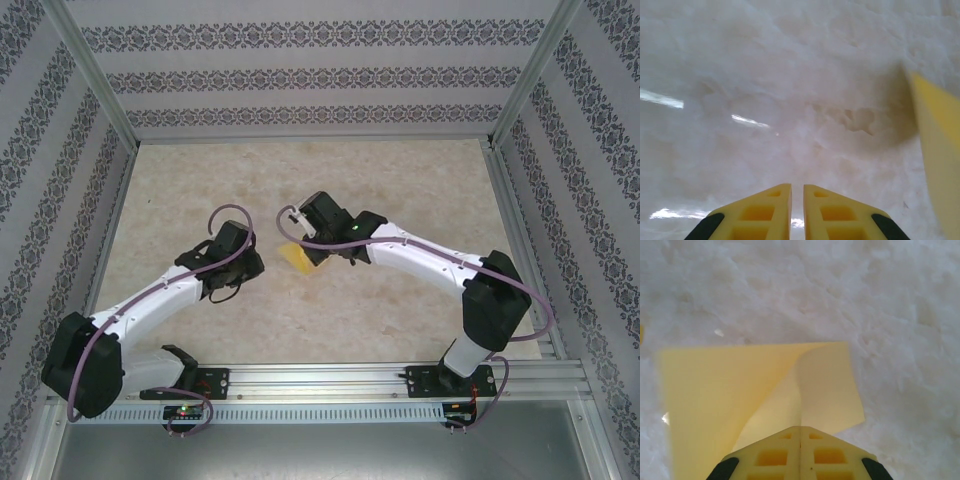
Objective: Fold a paper plane with a square sheet of paper (pick it up from the middle)
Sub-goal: Fold the triangle a second time at the center of the table.
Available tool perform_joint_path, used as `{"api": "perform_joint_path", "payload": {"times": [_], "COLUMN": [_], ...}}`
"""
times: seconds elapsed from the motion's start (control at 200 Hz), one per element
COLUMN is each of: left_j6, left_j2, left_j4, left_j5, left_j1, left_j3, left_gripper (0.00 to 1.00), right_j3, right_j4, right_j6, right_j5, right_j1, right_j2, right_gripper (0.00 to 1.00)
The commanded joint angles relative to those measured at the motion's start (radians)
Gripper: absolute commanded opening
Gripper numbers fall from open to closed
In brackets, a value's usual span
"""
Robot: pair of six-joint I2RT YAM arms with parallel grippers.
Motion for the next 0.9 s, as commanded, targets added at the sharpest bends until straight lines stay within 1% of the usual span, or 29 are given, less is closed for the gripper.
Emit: {"api": "perform_joint_path", "payload": {"times": [0.0, 0.09, 0.165, 0.235, 0.345, 0.425, 0.57, 0.654, 0.749, 0.894], "left_j6": [0.041, 0.081, 0.106, 0.115, 0.118, 0.12, 0.131, 0.142, 0.147, 0.148], "left_j2": [-0.025, -0.027, -0.021, -0.015, -0.005, -0.001, -0.003, -0.003, -0.003, 0.012], "left_j4": [-0.079, -0.092, -0.082, -0.063, -0.029, -0.003, 0.013, 0.019, 0.044, 0.084], "left_j5": [-0.002, 0.028, 0.08, 0.121, 0.168, 0.205, 0.243, 0.261, 0.29, 0.334], "left_j1": [0.086, 0.175, 0.234, 0.257, 0.261, 0.261, 0.261, 0.26, 0.261, 0.258], "left_j3": [0.027, 0.027, 0.021, 0.013, 0.0, -0.013, -0.021, -0.023, -0.035, -0.052], "left_gripper": [0.15, 0.15, 0.15, 0.16, 0.15, 0.15, 0.16, 0.16, 0.16, 0.15], "right_j3": [0.017, -0.001, -0.008, -0.012, -0.019, -0.017, -0.034, -0.064, -0.119, -0.198], "right_j4": [0.028, 0.01, -0.007, -0.009, 0.012, 0.028, 0.087, 0.152, 0.261, 0.404], "right_j6": [-0.063, -0.087, -0.101, -0.095, -0.074, -0.053, 0.01, 0.058, 0.128, 0.263], "right_j5": [0.026, 0.009, 0.032, 0.015, -0.037, -0.135, -0.365, -0.504, -0.613, -0.723], "right_j1": [0.075, 0.121, 0.161, 0.17, 0.167, 0.151, 0.1, 0.069, 0.023, -0.065], "right_j2": [0.021, 0.078, 0.125, 0.154, 0.17, 0.179, 0.197, 0.194, 0.191, 0.215], "right_gripper": [0.03, 0.03, 0.03, 0.02, 0.02, 0.02, 0.03, 0.03, 0.03, 0.04]}}
